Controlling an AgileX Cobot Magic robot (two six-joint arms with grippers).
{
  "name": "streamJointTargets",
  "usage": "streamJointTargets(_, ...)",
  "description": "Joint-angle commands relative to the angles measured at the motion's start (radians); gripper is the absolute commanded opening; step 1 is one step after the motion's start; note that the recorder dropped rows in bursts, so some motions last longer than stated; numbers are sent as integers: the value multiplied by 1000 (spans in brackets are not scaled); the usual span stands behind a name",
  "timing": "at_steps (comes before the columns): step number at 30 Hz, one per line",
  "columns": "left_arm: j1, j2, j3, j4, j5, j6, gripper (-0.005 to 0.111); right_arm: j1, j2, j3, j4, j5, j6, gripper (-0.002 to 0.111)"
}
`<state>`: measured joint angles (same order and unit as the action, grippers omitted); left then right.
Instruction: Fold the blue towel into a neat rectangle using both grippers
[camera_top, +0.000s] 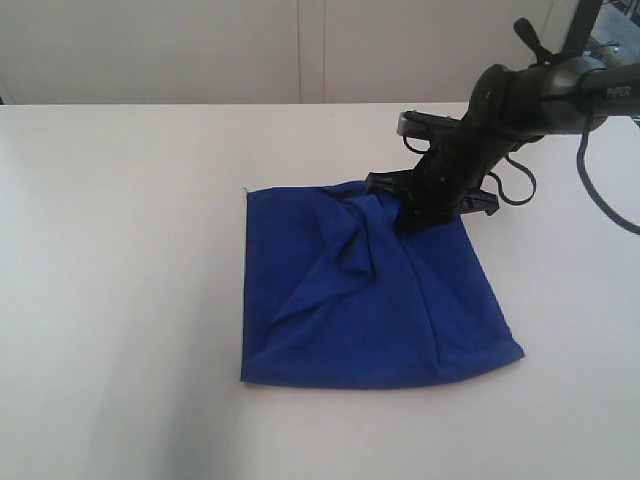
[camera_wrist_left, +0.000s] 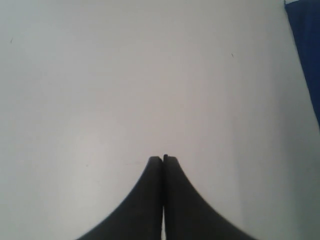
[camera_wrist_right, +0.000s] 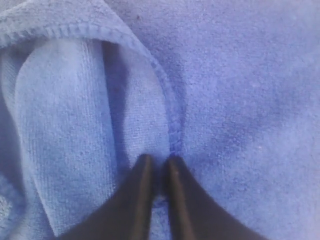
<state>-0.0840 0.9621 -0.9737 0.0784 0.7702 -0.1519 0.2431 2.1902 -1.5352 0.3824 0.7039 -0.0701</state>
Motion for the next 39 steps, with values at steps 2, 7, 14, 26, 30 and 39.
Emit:
streamJointTargets(2, 1, -8, 0, 0, 6, -6, 0, -5, 0, 2, 4, -3, 4, 0)
streamJointTargets(7, 1, -8, 0, 0, 6, -6, 0, -5, -18, -7, 5, -3, 4, 0)
streamJointTargets(14, 1, -8, 0, 0, 6, -6, 0, -5, -85, -15, 5, 6, -33, 0)
streamJointTargets(26, 1, -8, 0, 0, 6, -6, 0, 53, -79, -11, 11, 56, -213, 0)
streamJointTargets(30, 1, -8, 0, 0, 6, -6, 0, 76, -58, -11, 11, 51, -213, 0)
streamJointTargets(39, 1, -8, 0, 0, 6, -6, 0, 88, -18, -11, 9, 51, -215, 2)
